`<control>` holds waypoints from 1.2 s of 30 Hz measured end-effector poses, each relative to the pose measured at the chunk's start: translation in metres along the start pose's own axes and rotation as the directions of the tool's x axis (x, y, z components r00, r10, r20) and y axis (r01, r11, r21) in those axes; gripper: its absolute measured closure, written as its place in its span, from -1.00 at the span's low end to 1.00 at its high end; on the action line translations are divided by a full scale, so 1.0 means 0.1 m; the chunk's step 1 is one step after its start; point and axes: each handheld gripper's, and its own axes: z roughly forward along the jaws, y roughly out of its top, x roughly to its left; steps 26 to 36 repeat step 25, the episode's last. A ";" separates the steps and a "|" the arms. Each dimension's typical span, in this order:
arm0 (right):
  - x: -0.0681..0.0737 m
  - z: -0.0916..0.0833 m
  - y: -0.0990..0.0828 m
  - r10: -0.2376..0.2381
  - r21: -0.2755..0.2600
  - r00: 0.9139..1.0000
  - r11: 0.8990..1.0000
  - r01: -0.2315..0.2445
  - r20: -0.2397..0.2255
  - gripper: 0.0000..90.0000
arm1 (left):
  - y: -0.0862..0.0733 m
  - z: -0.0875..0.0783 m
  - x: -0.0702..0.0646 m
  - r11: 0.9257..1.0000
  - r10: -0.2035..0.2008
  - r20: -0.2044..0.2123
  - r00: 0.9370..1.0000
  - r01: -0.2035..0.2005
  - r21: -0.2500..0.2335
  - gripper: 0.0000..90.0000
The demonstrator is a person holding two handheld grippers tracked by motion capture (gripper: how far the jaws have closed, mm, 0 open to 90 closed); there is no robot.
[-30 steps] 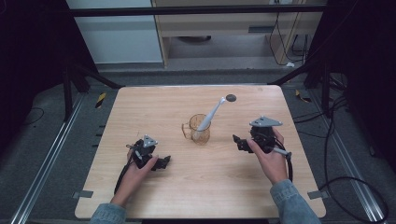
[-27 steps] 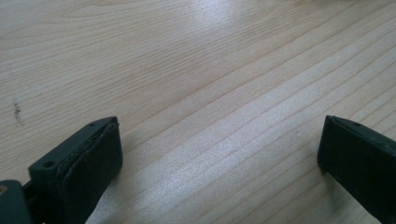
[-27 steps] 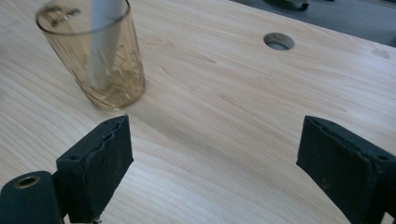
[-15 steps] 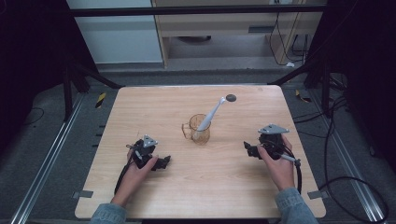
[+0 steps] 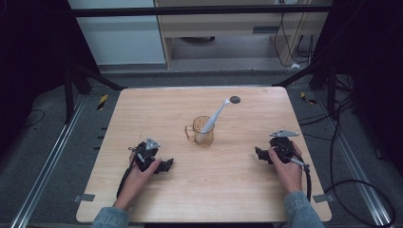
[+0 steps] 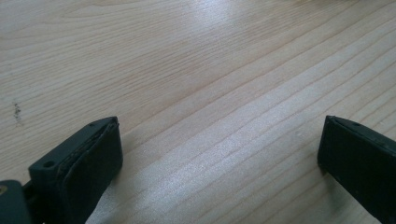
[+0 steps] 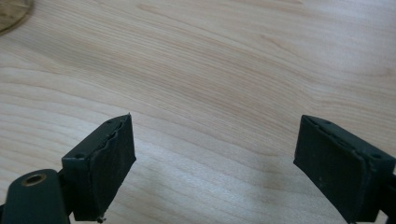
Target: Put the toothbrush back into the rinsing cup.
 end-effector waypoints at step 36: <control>-0.12 0.22 -0.07 0.126 0.013 0.983 0.992 -0.129 0.134 -0.99 | 0.00 0.00 0.00 1.000 0.000 0.000 1.000 0.000 0.000 -1.00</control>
